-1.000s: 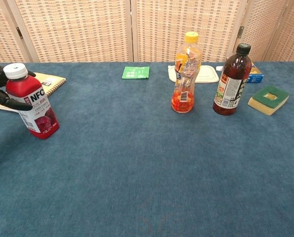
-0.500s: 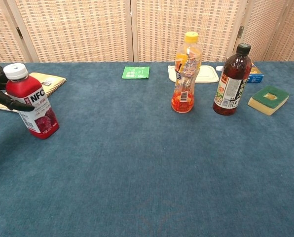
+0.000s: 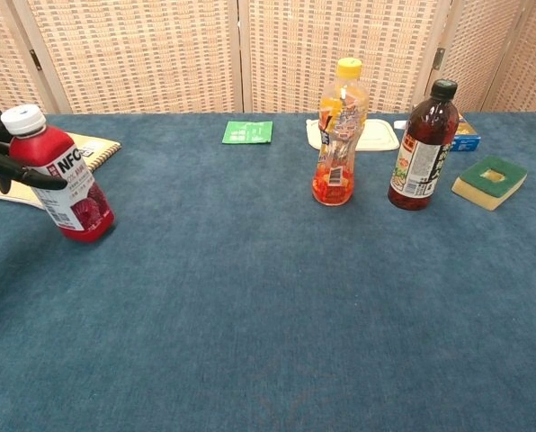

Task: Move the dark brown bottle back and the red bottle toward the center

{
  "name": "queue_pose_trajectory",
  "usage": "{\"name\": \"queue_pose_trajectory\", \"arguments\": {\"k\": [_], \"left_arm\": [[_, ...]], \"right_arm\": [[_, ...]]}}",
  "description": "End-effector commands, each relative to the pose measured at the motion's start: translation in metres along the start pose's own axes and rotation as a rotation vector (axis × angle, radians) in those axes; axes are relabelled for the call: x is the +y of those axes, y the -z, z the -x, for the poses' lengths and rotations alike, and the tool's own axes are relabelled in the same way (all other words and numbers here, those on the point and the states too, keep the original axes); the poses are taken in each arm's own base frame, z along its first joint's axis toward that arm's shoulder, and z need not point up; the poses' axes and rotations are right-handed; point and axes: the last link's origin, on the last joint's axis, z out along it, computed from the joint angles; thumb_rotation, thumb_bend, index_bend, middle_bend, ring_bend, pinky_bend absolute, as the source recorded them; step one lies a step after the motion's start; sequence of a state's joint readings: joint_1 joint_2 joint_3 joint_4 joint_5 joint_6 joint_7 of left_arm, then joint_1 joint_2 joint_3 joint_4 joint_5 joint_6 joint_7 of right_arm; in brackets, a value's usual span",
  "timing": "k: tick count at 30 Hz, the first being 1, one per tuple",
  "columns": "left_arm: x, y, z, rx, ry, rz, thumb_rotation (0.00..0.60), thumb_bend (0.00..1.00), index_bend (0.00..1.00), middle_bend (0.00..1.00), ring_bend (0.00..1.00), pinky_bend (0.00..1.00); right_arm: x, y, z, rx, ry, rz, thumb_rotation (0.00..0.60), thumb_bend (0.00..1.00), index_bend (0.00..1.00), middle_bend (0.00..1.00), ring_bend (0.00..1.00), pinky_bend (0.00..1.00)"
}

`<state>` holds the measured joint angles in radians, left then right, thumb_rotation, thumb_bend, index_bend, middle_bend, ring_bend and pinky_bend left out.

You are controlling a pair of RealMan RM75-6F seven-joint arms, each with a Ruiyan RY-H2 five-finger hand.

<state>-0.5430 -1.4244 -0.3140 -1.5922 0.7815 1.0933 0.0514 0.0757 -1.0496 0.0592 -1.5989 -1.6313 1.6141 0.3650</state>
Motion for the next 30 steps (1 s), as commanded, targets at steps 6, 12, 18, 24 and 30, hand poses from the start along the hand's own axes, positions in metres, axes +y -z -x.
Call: {"name": "queue_pose_trajectory", "arguments": {"k": [6, 12, 18, 24, 30], "left_arm": [[0.012, -0.012, -0.008, 0.012, -0.058, 0.019, 0.6, 0.09, 0.53, 0.5, 0.56, 0.63], [0.028, -0.025, -0.015, 0.034, -0.108, 0.038, 0.6, 0.09, 0.52, 0.5, 0.56, 0.63], [0.047, -0.035, -0.016, 0.046, -0.159, 0.062, 0.6, 0.1, 0.52, 0.5, 0.56, 0.63], [0.063, -0.044, -0.009, 0.04, -0.212, 0.078, 0.6, 0.09, 0.52, 0.5, 0.56, 0.62], [0.083, -0.054, 0.0, 0.039, -0.245, 0.096, 0.6, 0.09, 0.51, 0.5, 0.56, 0.58]], "right_arm": [[0.0, 0.0, 0.002, -0.007, 0.003, -0.001, 0.6, 0.0, 0.12, 0.17, 0.09, 0.31], [0.0, -0.001, 0.003, -0.014, 0.004, 0.002, 0.6, 0.0, 0.12, 0.17, 0.09, 0.31], [0.001, -0.002, 0.003, -0.013, 0.001, 0.002, 0.6, 0.0, 0.12, 0.17, 0.09, 0.31], [0.002, -0.002, 0.002, -0.014, -0.002, 0.006, 0.6, 0.0, 0.12, 0.17, 0.09, 0.31], [0.003, -0.003, 0.001, -0.015, -0.006, 0.008, 0.6, 0.0, 0.12, 0.17, 0.09, 0.31]]}}
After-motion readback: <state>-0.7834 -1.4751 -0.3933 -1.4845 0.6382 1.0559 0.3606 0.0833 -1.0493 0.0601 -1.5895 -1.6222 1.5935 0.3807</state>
